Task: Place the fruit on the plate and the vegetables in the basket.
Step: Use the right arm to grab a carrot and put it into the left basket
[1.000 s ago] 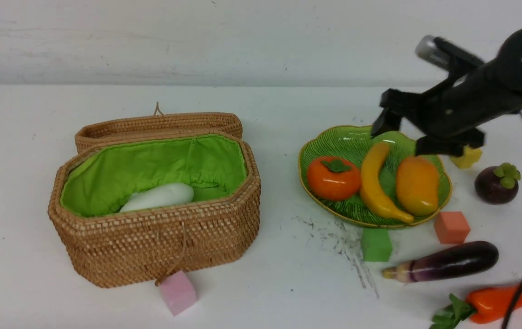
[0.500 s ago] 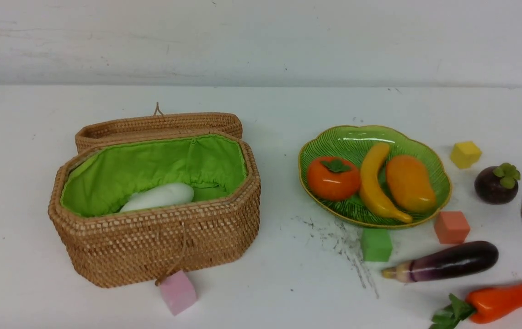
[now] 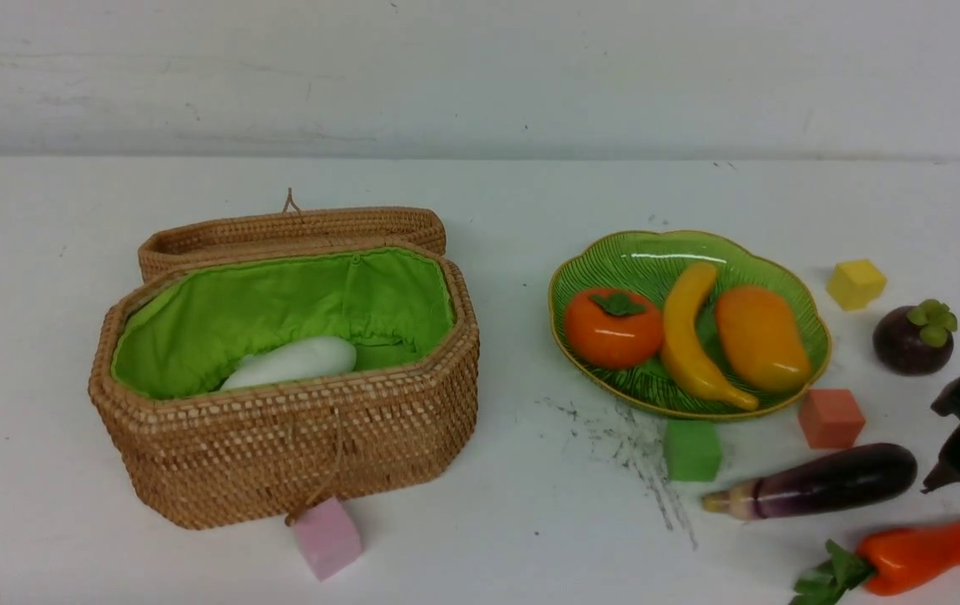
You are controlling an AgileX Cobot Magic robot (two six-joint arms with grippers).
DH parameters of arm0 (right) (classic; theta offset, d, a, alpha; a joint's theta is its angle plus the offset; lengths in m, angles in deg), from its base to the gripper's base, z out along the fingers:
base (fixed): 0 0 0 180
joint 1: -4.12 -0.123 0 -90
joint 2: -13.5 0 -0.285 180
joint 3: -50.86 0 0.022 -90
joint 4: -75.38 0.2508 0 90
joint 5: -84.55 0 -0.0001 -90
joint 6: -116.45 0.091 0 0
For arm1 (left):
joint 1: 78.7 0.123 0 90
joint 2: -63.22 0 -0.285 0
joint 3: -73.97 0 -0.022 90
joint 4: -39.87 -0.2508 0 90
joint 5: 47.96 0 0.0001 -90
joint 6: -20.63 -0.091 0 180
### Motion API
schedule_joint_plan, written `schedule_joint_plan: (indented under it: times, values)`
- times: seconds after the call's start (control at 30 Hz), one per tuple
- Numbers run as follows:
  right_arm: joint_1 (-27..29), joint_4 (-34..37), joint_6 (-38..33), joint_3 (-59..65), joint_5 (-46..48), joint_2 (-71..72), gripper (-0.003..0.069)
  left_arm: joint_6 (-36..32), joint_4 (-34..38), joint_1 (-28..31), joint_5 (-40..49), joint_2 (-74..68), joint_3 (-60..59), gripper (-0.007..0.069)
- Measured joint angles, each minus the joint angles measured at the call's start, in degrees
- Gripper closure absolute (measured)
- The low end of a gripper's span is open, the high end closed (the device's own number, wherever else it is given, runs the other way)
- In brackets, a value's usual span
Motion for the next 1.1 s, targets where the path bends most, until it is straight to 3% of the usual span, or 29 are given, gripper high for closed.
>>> schedule_joint_plan:
  times: [0.3, 0.43, 0.53, 0.7, 0.9, 0.97, 1.03, 1.1]
  values:
    - [0.00, -1.83, 4.03, 0.29, -7.49, -12.48, 0.0108, 0.00, 0.00, 0.00, 0.00, 0.00, 0.00, 0.0477]
    - [0.00, -2.04, 1.73, 0.09, -5.83, -16.52, 0.0160, 0.00, 0.00, 0.00, 0.00, 0.00, 0.00, 0.0477]
    - [0.00, 0.03, -5.38, 0.05, -4.27, -16.16, 0.0287, 0.00, 0.00, 0.00, 0.00, 0.00, 0.00, 0.0477]
    - [0.00, 11.47, -23.91, -1.56, -0.15, -8.21, 0.0285, 0.00, 0.00, 0.00, 0.00, 0.00, 0.00, 0.0477]
    - [-0.25, 22.60, -40.30, -12.20, 9.92, 0.55, 0.0285, 0.00, 0.00, 0.00, 0.00, 0.00, 0.00, 0.0475]
    - [-2.08, 27.65, -48.21, -19.31, 14.12, 0.92, 0.0285, 0.00, 0.00, 0.00, 0.00, 0.00, 0.00, 0.0473]
    - [-3.88, 29.27, -51.34, -22.79, 15.70, 0.49, 0.0285, 0.00, 0.00, 0.00, 0.00, 0.00, 0.00, 0.0472]
    - [-9.28, 31.51, -55.89, -29.47, 17.07, -1.96, 0.0285, 0.00, 0.00, 0.00, 0.00, 0.00, 0.00, 0.0473]
